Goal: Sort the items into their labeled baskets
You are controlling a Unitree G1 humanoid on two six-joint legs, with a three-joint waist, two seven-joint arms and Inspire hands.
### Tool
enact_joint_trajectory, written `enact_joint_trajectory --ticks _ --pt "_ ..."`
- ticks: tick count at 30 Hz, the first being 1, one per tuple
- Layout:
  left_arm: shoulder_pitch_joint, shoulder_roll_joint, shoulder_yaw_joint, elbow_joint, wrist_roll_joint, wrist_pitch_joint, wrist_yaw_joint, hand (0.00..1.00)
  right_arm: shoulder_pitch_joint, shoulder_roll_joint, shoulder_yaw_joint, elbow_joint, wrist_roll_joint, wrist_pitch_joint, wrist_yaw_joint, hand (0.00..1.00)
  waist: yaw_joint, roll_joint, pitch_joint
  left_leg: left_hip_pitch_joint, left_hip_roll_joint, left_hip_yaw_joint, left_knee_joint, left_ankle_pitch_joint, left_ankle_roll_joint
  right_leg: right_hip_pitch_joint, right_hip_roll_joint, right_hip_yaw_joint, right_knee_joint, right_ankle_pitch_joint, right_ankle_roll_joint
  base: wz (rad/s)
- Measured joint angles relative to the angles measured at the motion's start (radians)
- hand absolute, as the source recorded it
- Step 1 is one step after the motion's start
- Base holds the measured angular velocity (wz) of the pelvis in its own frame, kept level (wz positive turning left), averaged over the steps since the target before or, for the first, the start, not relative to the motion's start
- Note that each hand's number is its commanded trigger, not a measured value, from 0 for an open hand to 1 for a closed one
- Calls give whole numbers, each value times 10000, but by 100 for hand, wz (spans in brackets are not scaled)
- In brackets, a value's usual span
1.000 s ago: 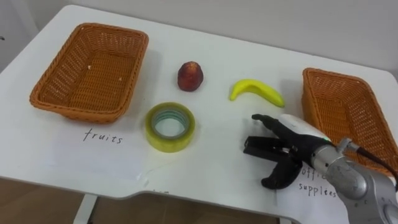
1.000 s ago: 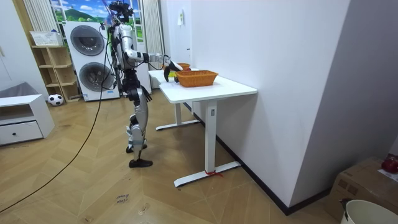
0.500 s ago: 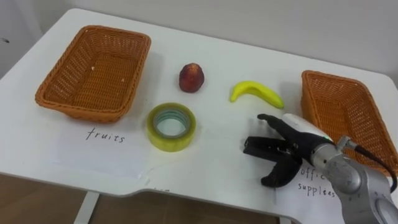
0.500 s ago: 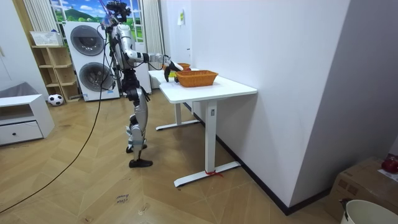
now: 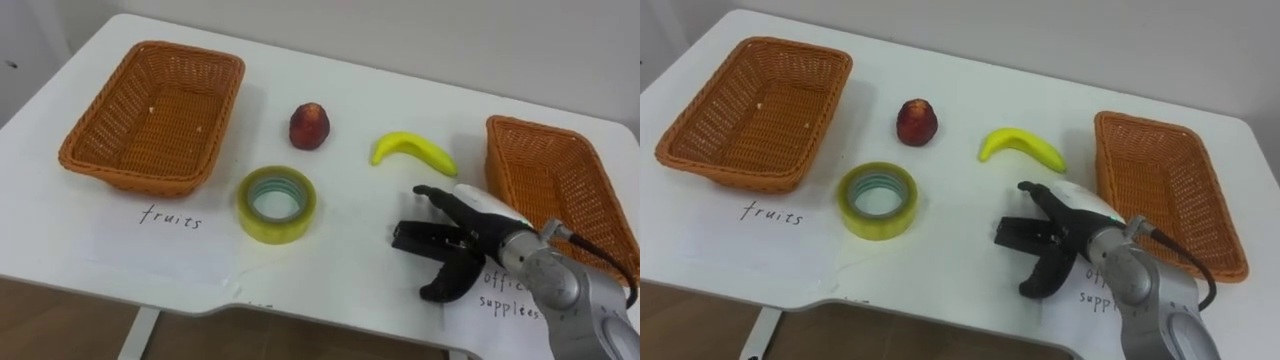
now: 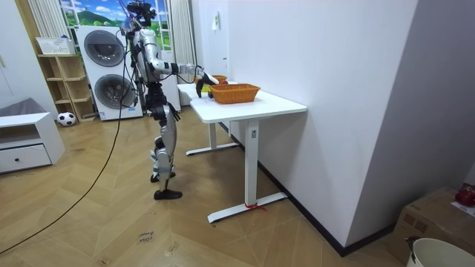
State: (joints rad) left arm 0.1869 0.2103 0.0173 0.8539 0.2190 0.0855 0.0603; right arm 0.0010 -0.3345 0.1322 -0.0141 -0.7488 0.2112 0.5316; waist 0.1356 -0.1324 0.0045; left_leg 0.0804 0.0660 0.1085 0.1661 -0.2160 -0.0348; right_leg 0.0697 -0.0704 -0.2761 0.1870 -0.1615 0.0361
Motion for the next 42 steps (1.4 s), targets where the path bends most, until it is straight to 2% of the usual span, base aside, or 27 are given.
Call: enact_joint_trajectory --ticks 6,7,9,15,20,27,32,36,42 --pt "-3 2 -19 -102 122 4 -65 0 -28 0 32 39 -1 93 173 0 33 -37 -24 10 -1 -34 27 0 0 7 3 2 -3 0 0 0" --pt "-3 2 -23 -102 122 5 -65 0 -27 0 32 42 -1 99 179 14 33 -37 -24 10 -1 -42 22 0 0 9 5 -1 -3 0 1 0" --pt "-4 7 -41 -102 121 6 -64 0 -17 0 43 42 1 114 227 100 32 -35 -22 2 -1 -46 2 0 0 9 7 -10 -8 0 1 0" --pt "-2 32 -48 -102 115 13 -19 0 -123 -11 44 -32 -38 208 550 100 27 -79 2 -16 -1 -61 -46 -4 -1 -5 11 -21 -10 0 1 0" --pt "-88 29 -86 -107 214 13 -16 0 -317 4 42 353 -194 217 -154 100 54 -78 1 -63 -3 -129 -28 -4 -1 -20 16 -47 -32 0 1 3" --pt "-143 50 -243 -195 282 9 39 0 -412 5 72 556 -312 195 -614 100 72 -79 0 -1 -20 -254 1 -2 0 0 15 0 -30 0 1 4" --pt "-265 46 -313 -190 282 -36 41 0 -409 13 234 589 -219 -8 -977 100 57 -71 5 41 -32 -264 2 -2 0 7 9 81 -49 0 1 -8" --pt "-271 45 -323 -190 274 -36 41 0 -418 23 248 598 -44 -25 -1085 100 60 -58 15 11 -40 -254 1 -2 0 -20 12 177 -55 -1 2 -4" --pt "-274 11 -334 -191 276 -39 128 0 -455 23 290 505 -24 -12 -1136 100 73 50 91 -1 -42 -259 -29 -6 3 -30 20 189 -41 -1 2 0"
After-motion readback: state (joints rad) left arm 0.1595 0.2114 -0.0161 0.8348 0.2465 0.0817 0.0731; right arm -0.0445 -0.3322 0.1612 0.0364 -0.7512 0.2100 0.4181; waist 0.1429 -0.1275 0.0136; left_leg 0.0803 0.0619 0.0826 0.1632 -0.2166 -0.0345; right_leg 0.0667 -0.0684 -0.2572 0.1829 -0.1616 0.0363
